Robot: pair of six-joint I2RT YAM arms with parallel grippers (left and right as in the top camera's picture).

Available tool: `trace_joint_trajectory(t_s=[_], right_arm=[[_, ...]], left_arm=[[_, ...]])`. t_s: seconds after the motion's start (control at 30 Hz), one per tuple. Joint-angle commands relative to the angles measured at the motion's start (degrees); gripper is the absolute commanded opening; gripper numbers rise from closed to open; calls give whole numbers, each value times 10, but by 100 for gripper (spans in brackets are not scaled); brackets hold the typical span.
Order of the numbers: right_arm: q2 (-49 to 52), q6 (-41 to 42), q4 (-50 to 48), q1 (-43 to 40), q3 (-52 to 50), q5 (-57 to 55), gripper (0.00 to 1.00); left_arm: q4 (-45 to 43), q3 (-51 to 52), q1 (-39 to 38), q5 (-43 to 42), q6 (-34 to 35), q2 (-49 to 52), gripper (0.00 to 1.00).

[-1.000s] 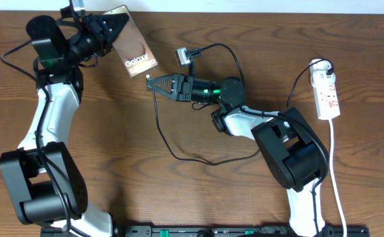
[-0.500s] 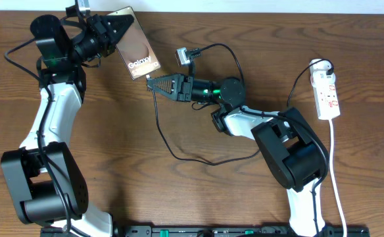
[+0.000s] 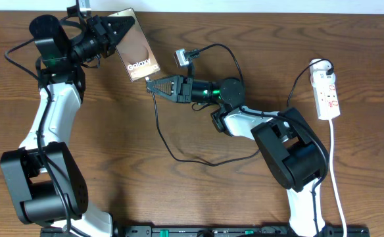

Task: Plug charger to phone and switch on socket

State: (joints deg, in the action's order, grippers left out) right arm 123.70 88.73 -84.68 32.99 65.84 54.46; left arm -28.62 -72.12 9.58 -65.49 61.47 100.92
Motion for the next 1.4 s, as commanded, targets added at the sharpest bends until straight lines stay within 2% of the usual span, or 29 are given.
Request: trace_joint_trajectory(t_s=[0.0,0.2,1.37], right_arm=[[0,-11,-2,3,9,-20,1],[0,-11,-2,3,9,-20,1],[0,6,-19,5,9,-74,1]], left_arm=[[-6,-6,0,-29,-2,-9,8],[-6,-5,0,-22,-28,-9,7],[-6,-5,-1,-46,-30,-9,8]])
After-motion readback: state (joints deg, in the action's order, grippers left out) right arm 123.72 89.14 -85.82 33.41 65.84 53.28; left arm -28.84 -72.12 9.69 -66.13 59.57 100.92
